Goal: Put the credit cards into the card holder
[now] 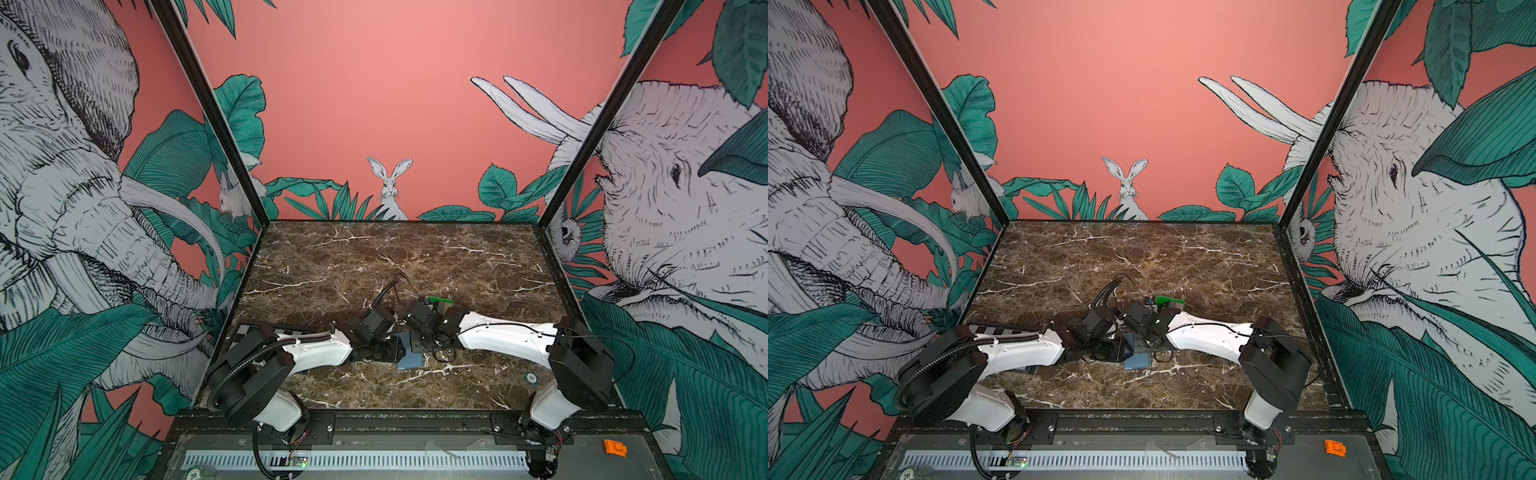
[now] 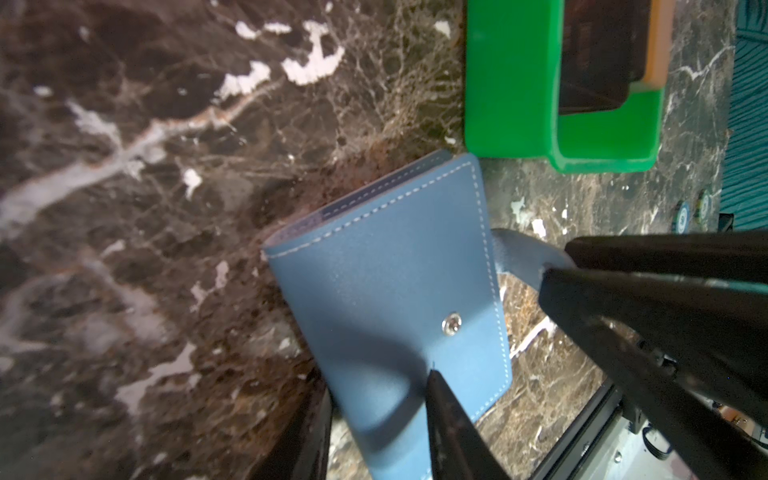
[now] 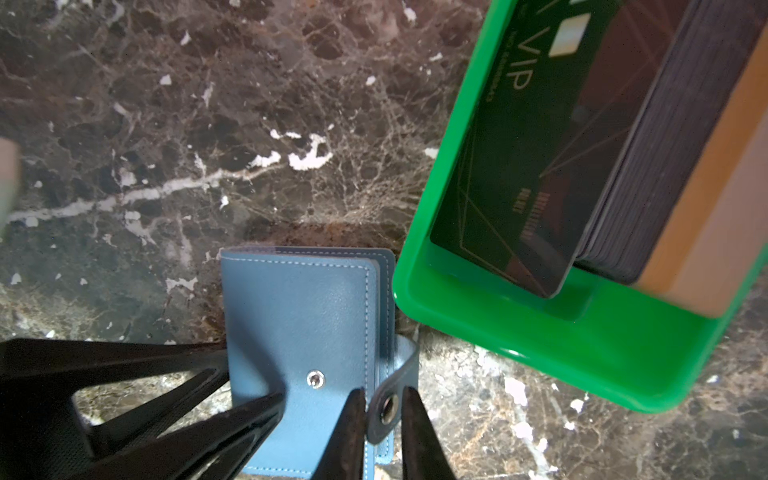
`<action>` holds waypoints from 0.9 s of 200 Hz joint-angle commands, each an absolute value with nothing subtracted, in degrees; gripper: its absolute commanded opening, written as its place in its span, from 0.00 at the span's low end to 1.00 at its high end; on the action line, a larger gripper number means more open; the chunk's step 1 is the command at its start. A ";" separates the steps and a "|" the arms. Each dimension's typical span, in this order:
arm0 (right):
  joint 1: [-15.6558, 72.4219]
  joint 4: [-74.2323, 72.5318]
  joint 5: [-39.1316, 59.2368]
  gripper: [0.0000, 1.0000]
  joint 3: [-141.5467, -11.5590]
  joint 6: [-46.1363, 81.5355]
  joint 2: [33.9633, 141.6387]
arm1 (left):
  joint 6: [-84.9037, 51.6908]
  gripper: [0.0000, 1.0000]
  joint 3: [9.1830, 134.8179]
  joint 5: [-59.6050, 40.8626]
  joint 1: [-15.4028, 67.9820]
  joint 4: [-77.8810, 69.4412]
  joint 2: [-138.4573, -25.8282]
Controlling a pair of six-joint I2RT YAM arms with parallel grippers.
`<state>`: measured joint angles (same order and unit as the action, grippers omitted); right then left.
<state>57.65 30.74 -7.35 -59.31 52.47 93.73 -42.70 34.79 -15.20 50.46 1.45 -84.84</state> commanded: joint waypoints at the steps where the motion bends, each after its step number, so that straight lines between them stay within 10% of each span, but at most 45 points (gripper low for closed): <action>1: 57.92 31.46 -8.66 0.16 -59.84 52.65 92.59 | -43.48 0.39 34.42 -15.11 50.98 5.35 -86.13; 180: 57.95 26.41 -2.78 0.00 -59.62 52.12 93.47 | -43.61 0.39 34.45 -15.04 51.07 5.03 -85.78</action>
<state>57.65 28.40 -4.71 -59.31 52.38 93.67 -42.87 34.89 -15.20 50.48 1.52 -84.90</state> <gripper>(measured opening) 0.051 0.388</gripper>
